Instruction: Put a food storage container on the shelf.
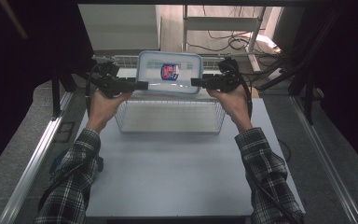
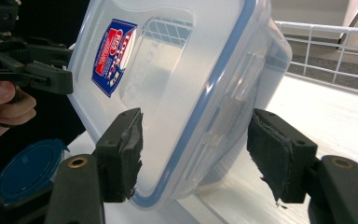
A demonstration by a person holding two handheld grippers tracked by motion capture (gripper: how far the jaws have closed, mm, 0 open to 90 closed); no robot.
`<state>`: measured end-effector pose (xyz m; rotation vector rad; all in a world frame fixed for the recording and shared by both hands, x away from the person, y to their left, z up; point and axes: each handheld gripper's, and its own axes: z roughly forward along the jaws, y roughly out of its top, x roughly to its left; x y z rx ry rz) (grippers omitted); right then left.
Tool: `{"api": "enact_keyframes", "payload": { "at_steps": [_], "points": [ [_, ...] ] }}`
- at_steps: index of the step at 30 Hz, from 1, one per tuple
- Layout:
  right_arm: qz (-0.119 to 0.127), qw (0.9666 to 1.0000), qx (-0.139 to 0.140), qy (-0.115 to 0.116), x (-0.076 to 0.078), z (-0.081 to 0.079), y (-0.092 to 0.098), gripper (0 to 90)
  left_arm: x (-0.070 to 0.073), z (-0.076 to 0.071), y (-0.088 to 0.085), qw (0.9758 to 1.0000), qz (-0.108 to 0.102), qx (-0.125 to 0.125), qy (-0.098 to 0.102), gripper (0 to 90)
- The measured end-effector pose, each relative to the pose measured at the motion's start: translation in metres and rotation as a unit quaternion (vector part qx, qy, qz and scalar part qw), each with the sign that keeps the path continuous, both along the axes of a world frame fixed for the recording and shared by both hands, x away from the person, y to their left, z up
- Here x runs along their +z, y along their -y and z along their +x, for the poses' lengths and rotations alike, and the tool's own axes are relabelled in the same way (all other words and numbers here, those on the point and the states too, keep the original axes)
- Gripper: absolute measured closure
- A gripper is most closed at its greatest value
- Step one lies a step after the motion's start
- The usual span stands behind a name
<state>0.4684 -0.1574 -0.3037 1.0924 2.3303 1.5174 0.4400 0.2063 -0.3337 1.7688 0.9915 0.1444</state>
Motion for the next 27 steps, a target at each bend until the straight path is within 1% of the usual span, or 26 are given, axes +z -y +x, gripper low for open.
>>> {"api": "enact_keyframes", "payload": {
  "at_steps": [1,2,3,5,6,7,8,9,10,11,12,13,14,17,18,19,21,22,24,26,27],
  "points": [
    [-0.016,0.9998,-0.008,0.011,0.001,-0.001,-0.002,32.2,0.001,0.0,0.0,1.0,0.002,0.005,0.002,34.6],
    [-0.026,0.9995,-0.009,0.015,0.001,-0.002,-0.003,31.8,0.002,0.0,0.0,0.9999,-0.001,0.012,0.002,34.0],
    [-0.026,0.9995,-0.009,0.015,0.001,-0.002,-0.003,31.8,0.003,0.0,0.0,0.9998,0.0,0.018,0.002,34.0],
    [-0.044,0.9987,-0.014,0.023,0.0,-0.002,-0.004,31.7,0.004,0.0,0.0,0.9997,0.001,0.022,0.003,33.8],
    [-0.049,0.9982,-0.02,0.028,0.0,-0.002,-0.005,32.0,0.005,0.0,0.001,0.9997,0.008,0.023,0.005,33.2],
    [-0.045,0.9985,-0.018,0.026,0.0,-0.001,-0.004,35.7,0.006,0.0,0.002,0.9995,0.013,0.026,0.008,32.8],
    [-0.045,0.9985,-0.018,0.026,0.0,-0.001,-0.004,35.7,0.007,-0.001,0.003,0.9993,0.017,0.031,0.01,32.8],
    [-0.041,0.9988,-0.015,0.024,0.001,0.0,-0.005,37.8,0.01,-0.003,0.005,0.9983,0.032,0.044,0.021,33.3],
    [-0.043,0.9986,-0.015,0.027,0.002,0.0,-0.006,38.6,0.01,-0.003,0.005,0.9983,0.032,0.044,0.021,34.3],
    [-0.044,0.9984,-0.017,0.03,0.002,0.0,-0.007,39.2,0.013,-0.004,0.006,0.9968,0.042,0.06,0.032,35.7],
    [-0.044,0.9984,-0.017,0.03,0.002,0.0,-0.007,39.2,0.013,-0.004,0.006,0.9968,0.042,0.06,0.032,37.3],
    [-0.047,0.9982,-0.019,0.033,0.003,0.0,-0.008,40.0,0.014,-0.004,0.005,0.9963,0.044,0.065,0.035,37.3],
    [-0.051,0.9978,-0.024,0.037,0.005,0.0,-0.01,40.7,0.014,-0.003,0.005,0.9964,0.041,0.065,0.035,41.3],
    [-0.053,0.9976,-0.027,0.037,0.006,0.002,-0.012,40.1,0.015,0.0,0.005,0.9971,0.033,0.062,0.03,44.0],
    [-0.053,0.9976,-0.028,0.036,0.007,0.003,-0.013,40.1,0.016,0.001,0.005,0.9972,0.031,0.063,0.028,45.0],
    [-0.052,0.9976,-0.03,0.035,0.007,0.004,-0.013,40.4,0.016,0.002,0.005,0.9969,0.031,0.066,0.029,45.8],
    [-0.052,0.9975,-0.033,0.034,0.009,0.007,-0.014,41.0,0.018,0.003,0.007,0.9962,0.036,0.073,0.029,46.1],
    [-0.051,0.9976,-0.035,0.033,0.009,0.008,-0.015,41.4,0.019,0.003,0.008,0.9961,0.034,0.077,0.027,46.1],
    [-0.049,0.9976,-0.038,0.03,0.01,0.01,-0.015,42.1,0.021,0.004,0.009,0.9957,0.037,0.08,0.028,46.0],
    [-0.048,0.9976,-0.04,0.03,0.01,0.012,-0.015,42.8,0.022,0.004,0.01,0.9959,0.039,0.076,0.028,45.3],
    [-0.046,0.9976,-0.042,0.03,0.01,0.012,-0.015,42.8,0.022,0.003,0.011,0.9956,0.044,0.078,0.028,44.0]
  ]
}}
